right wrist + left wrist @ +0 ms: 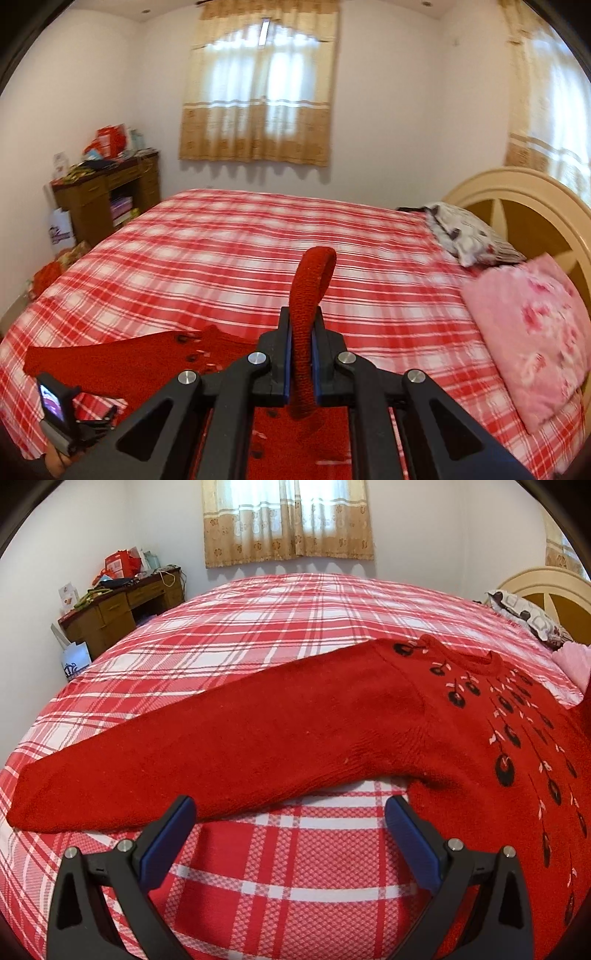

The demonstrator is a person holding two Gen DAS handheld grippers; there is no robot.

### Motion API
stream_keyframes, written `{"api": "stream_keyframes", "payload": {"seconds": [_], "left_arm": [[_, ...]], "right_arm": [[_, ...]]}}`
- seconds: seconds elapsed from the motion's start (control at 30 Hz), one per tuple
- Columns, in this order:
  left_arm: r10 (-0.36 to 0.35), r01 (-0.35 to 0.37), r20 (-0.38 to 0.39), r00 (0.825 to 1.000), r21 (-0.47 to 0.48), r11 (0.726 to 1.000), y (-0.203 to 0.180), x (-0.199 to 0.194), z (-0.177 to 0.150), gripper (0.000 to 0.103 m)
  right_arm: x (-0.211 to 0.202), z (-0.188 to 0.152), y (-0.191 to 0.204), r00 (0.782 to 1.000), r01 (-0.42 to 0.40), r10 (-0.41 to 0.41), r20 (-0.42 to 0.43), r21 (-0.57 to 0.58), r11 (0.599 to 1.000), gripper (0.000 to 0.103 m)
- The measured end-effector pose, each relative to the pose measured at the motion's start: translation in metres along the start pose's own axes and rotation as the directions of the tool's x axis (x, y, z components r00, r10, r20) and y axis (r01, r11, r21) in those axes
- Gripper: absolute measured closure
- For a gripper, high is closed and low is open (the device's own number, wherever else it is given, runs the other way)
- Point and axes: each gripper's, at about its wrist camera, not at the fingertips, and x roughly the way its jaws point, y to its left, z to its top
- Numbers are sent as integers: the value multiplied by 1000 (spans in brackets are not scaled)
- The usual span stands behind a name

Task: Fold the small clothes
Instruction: 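Lift the sleeve with the right tool and fold it across the sweater body, then open the right tool to release the sleeve and smooth the fold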

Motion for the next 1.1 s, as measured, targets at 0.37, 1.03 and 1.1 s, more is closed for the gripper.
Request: {"api": "stream_keyframes", "payload": {"seconds": [0.37,1.03,1.1], "left_arm": [[-13,13,12,1000,-17,1000,3,0,-4,0],[-124,124,8,992,-29,992,13,-14,1,0],[-125,125,7,992,8,992,4,-18,9,0]], "right_arm": [[87,-35,127,977,-189,176,-123,-102,977,95],[130,-195,48,881,-305,305,-361,57,950,57],[126,-205,16,904,-228,233,-359,55,972,57]]}}
